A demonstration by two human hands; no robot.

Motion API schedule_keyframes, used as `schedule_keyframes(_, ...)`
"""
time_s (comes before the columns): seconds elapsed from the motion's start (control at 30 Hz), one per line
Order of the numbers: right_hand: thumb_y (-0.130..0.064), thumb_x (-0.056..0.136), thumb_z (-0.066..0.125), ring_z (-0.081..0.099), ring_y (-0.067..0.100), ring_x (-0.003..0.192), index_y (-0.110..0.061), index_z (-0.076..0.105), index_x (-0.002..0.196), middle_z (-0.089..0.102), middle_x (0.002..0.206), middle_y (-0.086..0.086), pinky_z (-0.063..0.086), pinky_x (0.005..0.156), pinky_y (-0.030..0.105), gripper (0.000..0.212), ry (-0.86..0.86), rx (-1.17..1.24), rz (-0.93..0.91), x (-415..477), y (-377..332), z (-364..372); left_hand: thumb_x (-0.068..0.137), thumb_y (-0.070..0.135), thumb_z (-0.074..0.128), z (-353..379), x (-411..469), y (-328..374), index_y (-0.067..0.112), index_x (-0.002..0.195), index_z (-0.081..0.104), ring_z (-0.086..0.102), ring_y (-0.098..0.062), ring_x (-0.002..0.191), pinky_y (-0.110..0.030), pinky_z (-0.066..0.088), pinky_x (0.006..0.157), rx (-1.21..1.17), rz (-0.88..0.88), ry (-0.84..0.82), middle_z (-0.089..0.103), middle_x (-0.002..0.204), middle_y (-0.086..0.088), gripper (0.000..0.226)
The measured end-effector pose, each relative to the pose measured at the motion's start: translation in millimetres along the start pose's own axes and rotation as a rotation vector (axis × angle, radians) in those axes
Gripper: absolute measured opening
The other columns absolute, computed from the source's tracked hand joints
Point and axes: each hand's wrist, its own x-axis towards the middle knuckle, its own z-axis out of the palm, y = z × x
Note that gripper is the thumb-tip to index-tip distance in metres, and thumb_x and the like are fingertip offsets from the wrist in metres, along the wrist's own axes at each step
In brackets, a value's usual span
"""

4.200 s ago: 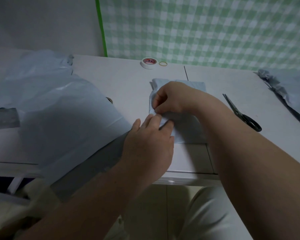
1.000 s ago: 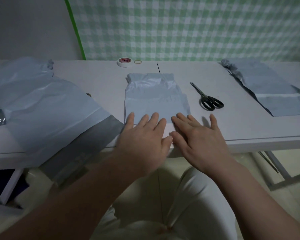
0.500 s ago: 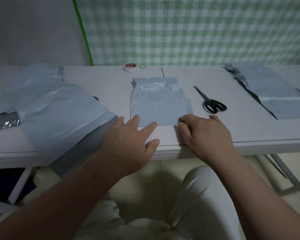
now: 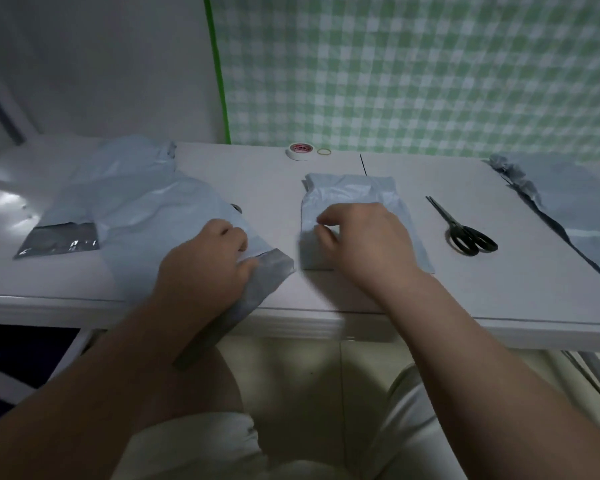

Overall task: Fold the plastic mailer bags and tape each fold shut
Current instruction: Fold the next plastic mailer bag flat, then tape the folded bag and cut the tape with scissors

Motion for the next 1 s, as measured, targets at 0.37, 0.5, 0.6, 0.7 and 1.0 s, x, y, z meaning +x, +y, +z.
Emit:
schedule_keyframes(0.37,-0.015,0.089,0.046,0.051,0.025,0.116,-0.025,0.058,0.124,0.057,0.126,0.003,0.043,0.090,0.033,0.038,-0.331,0.024,-0.291,74,-67,69,0.089,0.018,0.016,8,0,-65,0.006,0.074,0.047,0.045,-0.030,0.062,-0.039,0.044,0.051,0.016,-0.082,-0.053,0.044,0.072,-0.014,0.036)
schedule_keyframes(0.5,-0.024,0.089,0.053,0.056,0.027,0.106,-0.020,0.062,0.107,0.063,0.112,0.007,0.039,0.073,0.028,0.021,-0.264,0.080,-0.265,78,-64,75,0.063,0.044,0.007,-7,9,-56,0.017,0.084,0.045,0.043,-0.023,0.075,-0.019,0.023,0.054,0.028,-0.229,-0.019,0.043,0.089,-0.005,0.051)
schedule_keyframes(0.6,-0.027,0.091,0.052,0.056,0.030,0.101,-0.014,0.059,0.098,0.065,0.105,0.011,0.038,0.072,0.031,0.016,-0.211,0.181,-0.259,76,-58,63,0.083,0.039,0.024,-22,13,-44,0.019,0.088,0.046,0.046,-0.024,0.079,-0.031,0.033,0.057,0.052,-0.322,-0.140,0.044,0.086,-0.002,0.030)
schedule_keyframes(0.7,-0.024,0.093,0.053,0.058,0.026,0.100,-0.010,0.056,0.087,0.065,0.091,0.009,0.038,0.080,0.031,0.015,-0.090,0.411,-0.187,74,-45,40,0.100,0.026,0.036,-41,17,-22,0.017,0.101,0.051,0.050,-0.023,0.100,-0.025,0.030,0.077,0.183,-0.229,-0.245,0.045,0.090,0.006,0.018)
schedule_keyframes(1.0,-0.017,0.080,0.063,0.052,0.016,0.065,-0.019,0.046,0.072,0.059,0.072,-0.002,0.043,0.063,0.031,0.019,0.175,0.481,0.077,2,47,-1,0.088,0.028,0.029,-16,11,72,0.008,0.121,0.061,0.058,-0.024,0.116,-0.032,0.033,0.101,-0.046,0.318,-0.165,0.060,0.127,-0.012,0.050)
